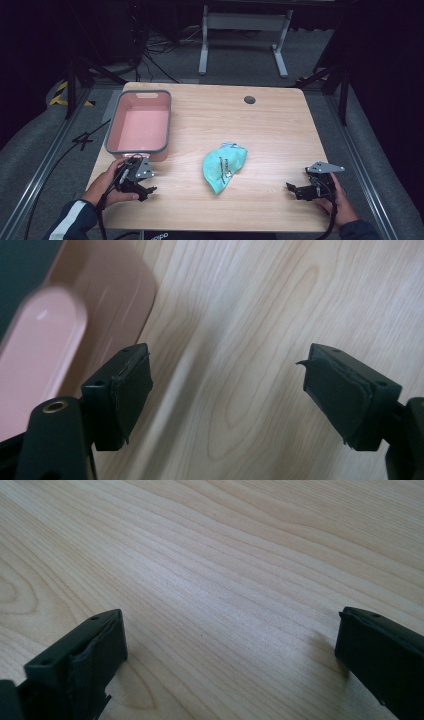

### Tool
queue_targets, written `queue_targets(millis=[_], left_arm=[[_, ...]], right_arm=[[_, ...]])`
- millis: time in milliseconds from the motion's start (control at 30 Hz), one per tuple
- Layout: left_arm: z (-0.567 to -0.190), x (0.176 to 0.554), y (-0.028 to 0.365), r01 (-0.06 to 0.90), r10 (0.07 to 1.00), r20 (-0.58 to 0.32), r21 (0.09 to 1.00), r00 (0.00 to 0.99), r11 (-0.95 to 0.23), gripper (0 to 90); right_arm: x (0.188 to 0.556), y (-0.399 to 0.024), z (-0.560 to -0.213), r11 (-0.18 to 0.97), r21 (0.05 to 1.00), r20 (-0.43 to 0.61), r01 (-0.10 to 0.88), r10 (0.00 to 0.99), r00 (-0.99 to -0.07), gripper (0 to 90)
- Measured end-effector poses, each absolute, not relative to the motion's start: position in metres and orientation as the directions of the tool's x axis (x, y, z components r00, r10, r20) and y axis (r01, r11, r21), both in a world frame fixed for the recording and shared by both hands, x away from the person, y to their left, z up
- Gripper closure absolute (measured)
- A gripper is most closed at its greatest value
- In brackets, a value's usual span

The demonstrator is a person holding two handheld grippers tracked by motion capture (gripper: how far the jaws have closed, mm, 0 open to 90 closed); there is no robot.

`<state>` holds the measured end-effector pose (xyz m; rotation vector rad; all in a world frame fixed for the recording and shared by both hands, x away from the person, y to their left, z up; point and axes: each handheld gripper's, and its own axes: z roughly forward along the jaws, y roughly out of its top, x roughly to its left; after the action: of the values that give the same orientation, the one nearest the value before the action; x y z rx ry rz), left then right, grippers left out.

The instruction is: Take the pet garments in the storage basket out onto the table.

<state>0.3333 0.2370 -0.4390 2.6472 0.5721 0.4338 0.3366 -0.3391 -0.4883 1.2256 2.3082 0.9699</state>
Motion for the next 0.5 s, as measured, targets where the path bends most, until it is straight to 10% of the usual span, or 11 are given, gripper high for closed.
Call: queue_targets(millis=[500], left_arm=[[-0.467,0.324,0.306,0.495,0.613,0.023,0.567,0.790,-0.658,18.4]], right_arm=[[0.337,-0.339,-0.488,0.389,0.711,0.011,0.586,0.827,-0.563,0.5]])
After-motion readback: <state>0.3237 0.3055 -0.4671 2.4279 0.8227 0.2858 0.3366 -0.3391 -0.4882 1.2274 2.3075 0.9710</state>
